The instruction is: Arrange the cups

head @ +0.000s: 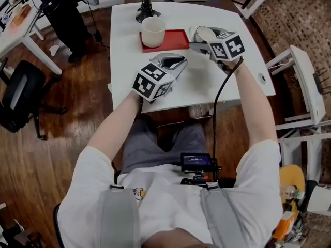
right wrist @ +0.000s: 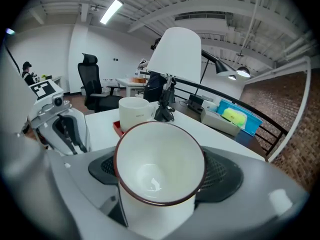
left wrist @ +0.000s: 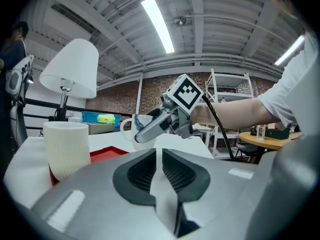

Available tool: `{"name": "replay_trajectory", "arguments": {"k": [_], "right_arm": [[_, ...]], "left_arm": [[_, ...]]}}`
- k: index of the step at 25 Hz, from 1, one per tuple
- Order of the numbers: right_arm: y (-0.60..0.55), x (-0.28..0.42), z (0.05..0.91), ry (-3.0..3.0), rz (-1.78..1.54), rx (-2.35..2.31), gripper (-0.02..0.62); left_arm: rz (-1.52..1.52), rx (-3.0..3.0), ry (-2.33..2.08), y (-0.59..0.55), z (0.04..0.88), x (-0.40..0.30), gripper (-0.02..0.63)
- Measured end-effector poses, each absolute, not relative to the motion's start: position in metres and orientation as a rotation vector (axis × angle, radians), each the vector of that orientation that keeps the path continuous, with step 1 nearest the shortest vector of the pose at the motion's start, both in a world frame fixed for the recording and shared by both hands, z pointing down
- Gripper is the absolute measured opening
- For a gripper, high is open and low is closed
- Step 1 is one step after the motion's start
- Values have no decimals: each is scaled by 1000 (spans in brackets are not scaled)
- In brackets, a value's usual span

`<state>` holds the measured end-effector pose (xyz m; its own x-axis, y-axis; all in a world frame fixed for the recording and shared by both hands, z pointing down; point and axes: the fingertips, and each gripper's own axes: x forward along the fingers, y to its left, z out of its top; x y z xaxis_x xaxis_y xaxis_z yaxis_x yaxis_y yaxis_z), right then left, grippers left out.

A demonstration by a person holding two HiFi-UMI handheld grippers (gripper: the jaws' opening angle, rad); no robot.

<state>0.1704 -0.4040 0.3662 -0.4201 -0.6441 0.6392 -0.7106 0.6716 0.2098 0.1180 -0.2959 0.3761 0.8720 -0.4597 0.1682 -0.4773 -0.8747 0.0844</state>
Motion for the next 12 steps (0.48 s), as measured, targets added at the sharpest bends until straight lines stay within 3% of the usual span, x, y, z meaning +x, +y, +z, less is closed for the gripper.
{"name": "replay_trajectory", "arguments": {"k": [12], "right_arm": [[-456,113,381,-2226,160,1007,431]], "left_arm": [[204,2903,-787,-305,376,110,0]]}}
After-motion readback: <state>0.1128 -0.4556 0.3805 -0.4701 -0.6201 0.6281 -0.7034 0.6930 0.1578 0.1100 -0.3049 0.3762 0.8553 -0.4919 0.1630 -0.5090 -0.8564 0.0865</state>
